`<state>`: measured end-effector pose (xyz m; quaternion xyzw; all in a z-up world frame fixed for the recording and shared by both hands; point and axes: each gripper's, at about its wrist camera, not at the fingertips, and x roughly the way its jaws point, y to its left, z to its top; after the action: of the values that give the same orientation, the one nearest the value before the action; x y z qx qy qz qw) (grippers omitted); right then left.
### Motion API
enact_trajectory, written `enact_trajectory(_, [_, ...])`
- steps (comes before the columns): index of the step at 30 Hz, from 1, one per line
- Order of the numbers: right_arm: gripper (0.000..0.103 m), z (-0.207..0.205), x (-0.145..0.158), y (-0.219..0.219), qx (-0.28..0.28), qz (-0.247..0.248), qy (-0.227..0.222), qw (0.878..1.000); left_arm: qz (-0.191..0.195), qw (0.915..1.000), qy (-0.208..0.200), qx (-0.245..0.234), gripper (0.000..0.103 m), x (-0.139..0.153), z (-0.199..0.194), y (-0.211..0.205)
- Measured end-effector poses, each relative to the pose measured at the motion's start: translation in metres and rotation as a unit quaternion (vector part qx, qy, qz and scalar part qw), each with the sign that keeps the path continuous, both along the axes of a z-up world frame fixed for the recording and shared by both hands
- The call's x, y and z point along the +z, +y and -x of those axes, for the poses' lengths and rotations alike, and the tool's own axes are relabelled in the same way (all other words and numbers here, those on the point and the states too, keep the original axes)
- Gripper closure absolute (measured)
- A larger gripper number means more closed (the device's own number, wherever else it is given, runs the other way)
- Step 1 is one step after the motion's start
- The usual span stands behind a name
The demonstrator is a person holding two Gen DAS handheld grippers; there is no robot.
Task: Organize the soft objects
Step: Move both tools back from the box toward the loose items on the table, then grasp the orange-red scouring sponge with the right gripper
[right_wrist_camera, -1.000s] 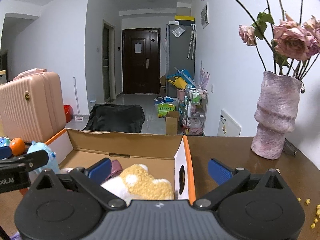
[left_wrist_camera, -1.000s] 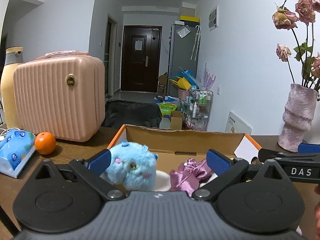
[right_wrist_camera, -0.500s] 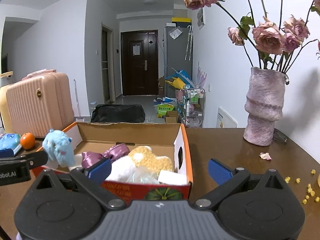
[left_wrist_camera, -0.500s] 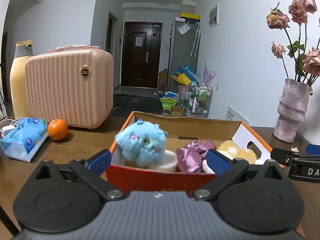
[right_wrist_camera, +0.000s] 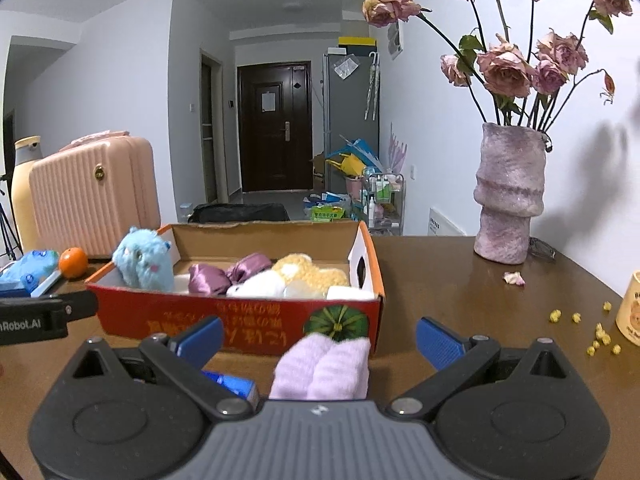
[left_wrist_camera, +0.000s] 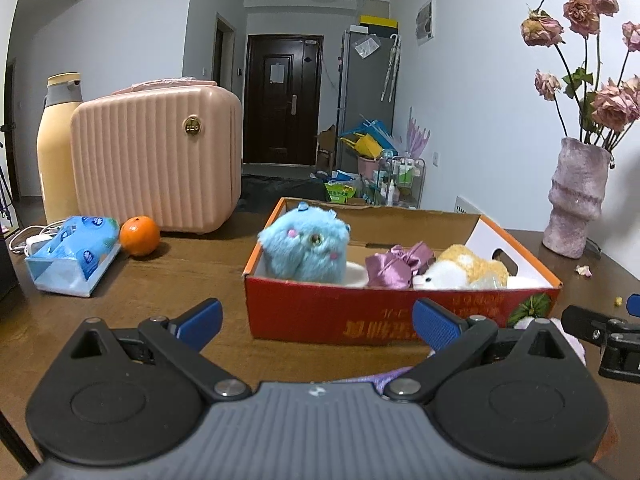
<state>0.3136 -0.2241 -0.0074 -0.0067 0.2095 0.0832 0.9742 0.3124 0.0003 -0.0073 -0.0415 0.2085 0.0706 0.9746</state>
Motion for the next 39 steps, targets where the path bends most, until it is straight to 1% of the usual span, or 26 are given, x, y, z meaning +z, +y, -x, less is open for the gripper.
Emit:
enact_trajectory(7, [0.0, 0.023, -0.012, 0.002, -0.003, 0.002, 0.019, 1.0, -0.003, 0.9999, 0.01, -0.008, 0.0, -0.005, 0.02, 0.002])
enact_trajectory(16, [0.0, 0.041, -0.026, 0.003, 0.002, -0.002, 0.048, 0.999, -0.002, 0.9994, 0.03, -0.019, 0.0, -0.013, 0.042, 0.008])
enact_trajectory(26, [0.0, 0.056, -0.035, 0.008, 0.004, 0.006, 0.058, 0.998, 0.006, 0.9988, 0.044, -0.021, 0.0, -0.018, 0.065, 0.026])
enact_trajectory(31, [0.0, 0.057, -0.038, 0.009, 0.001, 0.01, 0.062, 0.998, 0.008, 0.9985, 0.049, -0.021, 0.0, -0.019, 0.069, 0.031])
enact_trajectory(39, [0.0, 0.054, -0.042, 0.011, 0.001, 0.015, 0.07, 0.997, 0.005, 0.9978, 0.061, -0.026, 0.0, -0.022, 0.065, 0.028])
